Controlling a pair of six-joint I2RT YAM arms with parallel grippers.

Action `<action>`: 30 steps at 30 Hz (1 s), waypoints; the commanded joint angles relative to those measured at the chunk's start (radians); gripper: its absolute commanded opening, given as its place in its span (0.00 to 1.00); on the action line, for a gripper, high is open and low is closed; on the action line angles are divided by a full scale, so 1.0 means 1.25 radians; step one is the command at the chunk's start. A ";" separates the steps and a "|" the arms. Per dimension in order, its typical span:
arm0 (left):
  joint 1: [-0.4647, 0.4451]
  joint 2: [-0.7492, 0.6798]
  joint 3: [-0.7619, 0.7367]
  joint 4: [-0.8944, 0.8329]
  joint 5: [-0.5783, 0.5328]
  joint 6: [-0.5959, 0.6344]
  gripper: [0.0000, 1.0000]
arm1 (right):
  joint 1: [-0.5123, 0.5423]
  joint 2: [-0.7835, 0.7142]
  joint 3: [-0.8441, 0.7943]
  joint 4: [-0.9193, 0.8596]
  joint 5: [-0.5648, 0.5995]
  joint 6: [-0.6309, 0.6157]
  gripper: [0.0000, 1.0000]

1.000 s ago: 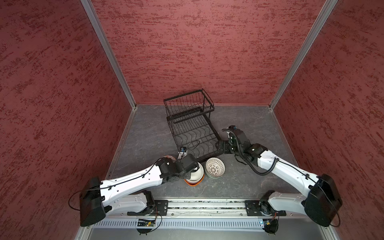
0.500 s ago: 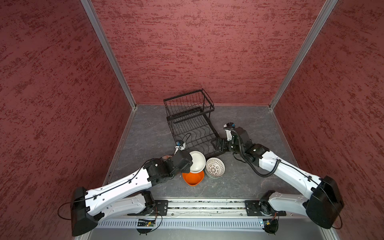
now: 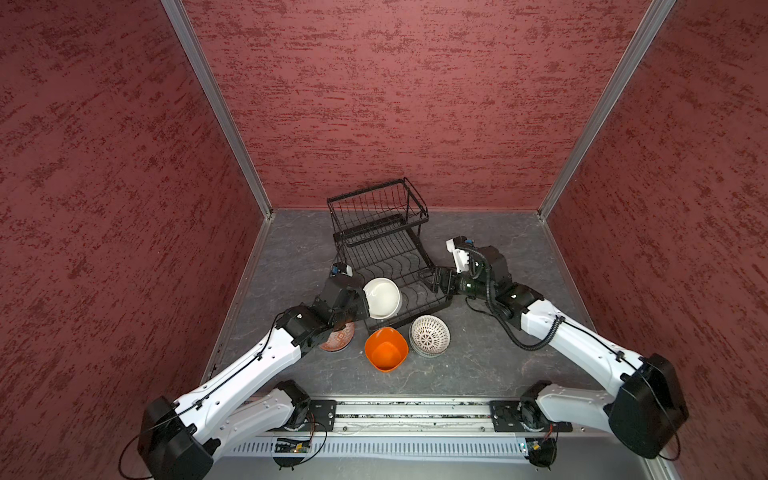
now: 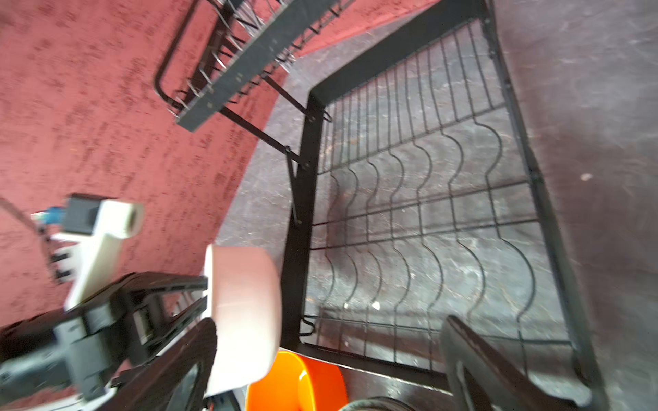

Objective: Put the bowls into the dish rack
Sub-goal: 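Lift the white bowl out of the orange bowl toward the right gripper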

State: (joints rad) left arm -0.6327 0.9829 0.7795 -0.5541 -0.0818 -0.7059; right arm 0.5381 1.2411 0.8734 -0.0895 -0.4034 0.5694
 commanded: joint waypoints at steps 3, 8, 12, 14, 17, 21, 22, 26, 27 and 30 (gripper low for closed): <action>0.038 0.021 0.013 0.126 0.101 -0.031 0.00 | -0.007 0.018 -0.006 0.098 -0.127 0.019 0.99; 0.054 0.056 0.013 0.176 0.138 -0.057 0.00 | 0.002 0.044 0.010 0.096 -0.130 0.013 0.97; 0.057 0.080 0.012 0.207 0.154 -0.066 0.00 | 0.024 0.065 0.017 0.105 -0.134 0.015 0.95; 0.058 0.084 0.013 0.221 0.159 -0.068 0.00 | 0.033 0.072 0.014 0.119 -0.135 0.024 0.93; 0.059 0.086 0.012 0.238 0.160 -0.070 0.00 | 0.043 0.086 0.007 0.148 -0.146 0.042 0.91; 0.062 0.092 0.018 0.248 0.163 -0.069 0.00 | 0.056 0.102 0.007 0.180 -0.162 0.059 0.89; 0.062 0.094 0.019 0.248 0.163 -0.068 0.00 | 0.059 0.105 0.008 0.184 -0.163 0.062 0.88; 0.066 0.103 0.017 0.262 0.171 -0.072 0.00 | 0.063 0.116 0.008 0.200 -0.165 0.073 0.84; 0.066 0.105 0.015 0.269 0.172 -0.073 0.00 | 0.063 0.118 0.008 0.204 -0.166 0.075 0.83; 0.069 0.104 0.009 0.281 0.173 -0.080 0.00 | 0.065 0.122 0.007 0.214 -0.163 0.082 0.80</action>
State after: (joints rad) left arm -0.5545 1.1191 0.7799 -0.3061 0.1120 -0.7887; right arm 0.6132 1.3899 0.8734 0.1226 -0.5919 0.6510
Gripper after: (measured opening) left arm 0.085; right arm 0.809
